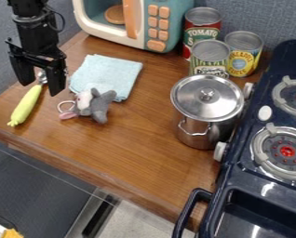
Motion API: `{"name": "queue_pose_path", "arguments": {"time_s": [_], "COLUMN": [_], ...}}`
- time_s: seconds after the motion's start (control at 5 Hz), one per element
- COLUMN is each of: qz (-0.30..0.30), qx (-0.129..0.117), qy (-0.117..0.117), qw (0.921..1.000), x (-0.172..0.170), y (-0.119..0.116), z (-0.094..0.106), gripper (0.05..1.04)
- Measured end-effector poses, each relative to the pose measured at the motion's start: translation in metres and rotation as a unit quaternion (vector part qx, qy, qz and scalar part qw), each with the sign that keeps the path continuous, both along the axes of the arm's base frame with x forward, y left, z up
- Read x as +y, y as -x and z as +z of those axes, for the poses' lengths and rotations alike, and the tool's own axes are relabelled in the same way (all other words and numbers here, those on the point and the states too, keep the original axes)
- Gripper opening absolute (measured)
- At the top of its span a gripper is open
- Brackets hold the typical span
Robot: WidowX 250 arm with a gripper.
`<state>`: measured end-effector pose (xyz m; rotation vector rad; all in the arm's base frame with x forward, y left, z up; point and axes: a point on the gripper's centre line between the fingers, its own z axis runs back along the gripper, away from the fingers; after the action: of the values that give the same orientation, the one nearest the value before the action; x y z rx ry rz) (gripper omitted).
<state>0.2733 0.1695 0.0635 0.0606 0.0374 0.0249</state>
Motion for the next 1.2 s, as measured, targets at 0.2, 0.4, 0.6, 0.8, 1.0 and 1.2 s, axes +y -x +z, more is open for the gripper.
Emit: {"name": "queue_pose_path", "arguments": {"time_s": [0.2,0.4,0.6,0.8,1.0,1.2], "qz": [0.002,0.011,0.034,0.047,0.064,0.075], "qx": [0.016,0.026,0.039,0.049,0.062,0.077], "qy": [0.01,0.015,0.016,0.012,0.009,0.0], "qw": [0.9998,0.9995,0.9985,0.9976,0.996,0.9942], "x": [-0.001,0.004,0.015,0.025,0.035,0.041], "y": [0.002,0.001,0.003,0.002,0.003,0.004], "z": [-0.012,-0.02,-0.026,-0.03,-0.036,-0.04], "gripper": [1.0,1.0,1.0,1.0,1.0,1.0]}}
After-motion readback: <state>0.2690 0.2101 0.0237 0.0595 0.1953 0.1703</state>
